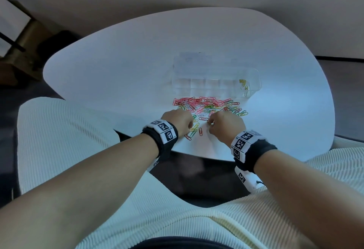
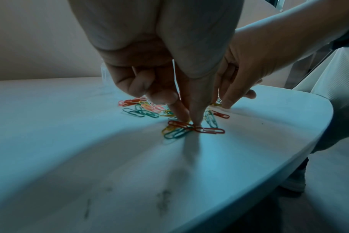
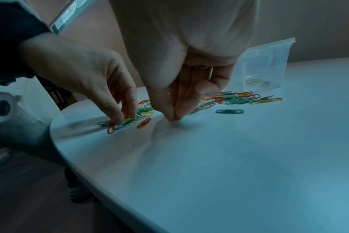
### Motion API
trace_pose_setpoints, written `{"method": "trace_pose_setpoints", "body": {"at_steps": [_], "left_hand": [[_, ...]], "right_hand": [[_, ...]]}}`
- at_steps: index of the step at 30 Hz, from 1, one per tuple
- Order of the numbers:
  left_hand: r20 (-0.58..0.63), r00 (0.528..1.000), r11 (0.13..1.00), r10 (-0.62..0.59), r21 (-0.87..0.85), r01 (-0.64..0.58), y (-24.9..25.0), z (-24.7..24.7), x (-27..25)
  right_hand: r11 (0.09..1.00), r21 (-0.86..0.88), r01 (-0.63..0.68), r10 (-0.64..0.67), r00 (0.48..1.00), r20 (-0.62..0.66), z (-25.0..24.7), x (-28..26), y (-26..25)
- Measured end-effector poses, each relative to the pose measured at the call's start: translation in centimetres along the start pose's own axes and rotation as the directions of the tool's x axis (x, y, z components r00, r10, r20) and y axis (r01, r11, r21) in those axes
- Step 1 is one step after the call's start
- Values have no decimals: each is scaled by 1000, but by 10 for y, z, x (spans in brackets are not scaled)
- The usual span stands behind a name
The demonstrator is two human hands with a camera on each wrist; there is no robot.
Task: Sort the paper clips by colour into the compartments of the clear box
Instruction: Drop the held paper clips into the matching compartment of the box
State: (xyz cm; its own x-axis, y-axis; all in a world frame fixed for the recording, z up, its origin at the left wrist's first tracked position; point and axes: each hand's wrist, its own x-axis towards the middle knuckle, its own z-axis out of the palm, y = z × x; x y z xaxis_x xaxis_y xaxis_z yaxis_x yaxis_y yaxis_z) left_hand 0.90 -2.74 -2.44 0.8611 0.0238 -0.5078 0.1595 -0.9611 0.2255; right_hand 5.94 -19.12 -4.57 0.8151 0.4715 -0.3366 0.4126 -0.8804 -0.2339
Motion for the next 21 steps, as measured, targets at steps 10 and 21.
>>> {"method": "trace_pose_setpoints", "body": {"at_steps": [10,21], "left_hand": [[-49,998,987,38,-156,-45,-4,-3,0],[-69,997,677,-40,-736,-23,-6,-20,-2]], "right_hand": [[874,475,-104,91,995,50,-17,1,4],[45,901,-431,125,898,423,-23,3,13]]}}
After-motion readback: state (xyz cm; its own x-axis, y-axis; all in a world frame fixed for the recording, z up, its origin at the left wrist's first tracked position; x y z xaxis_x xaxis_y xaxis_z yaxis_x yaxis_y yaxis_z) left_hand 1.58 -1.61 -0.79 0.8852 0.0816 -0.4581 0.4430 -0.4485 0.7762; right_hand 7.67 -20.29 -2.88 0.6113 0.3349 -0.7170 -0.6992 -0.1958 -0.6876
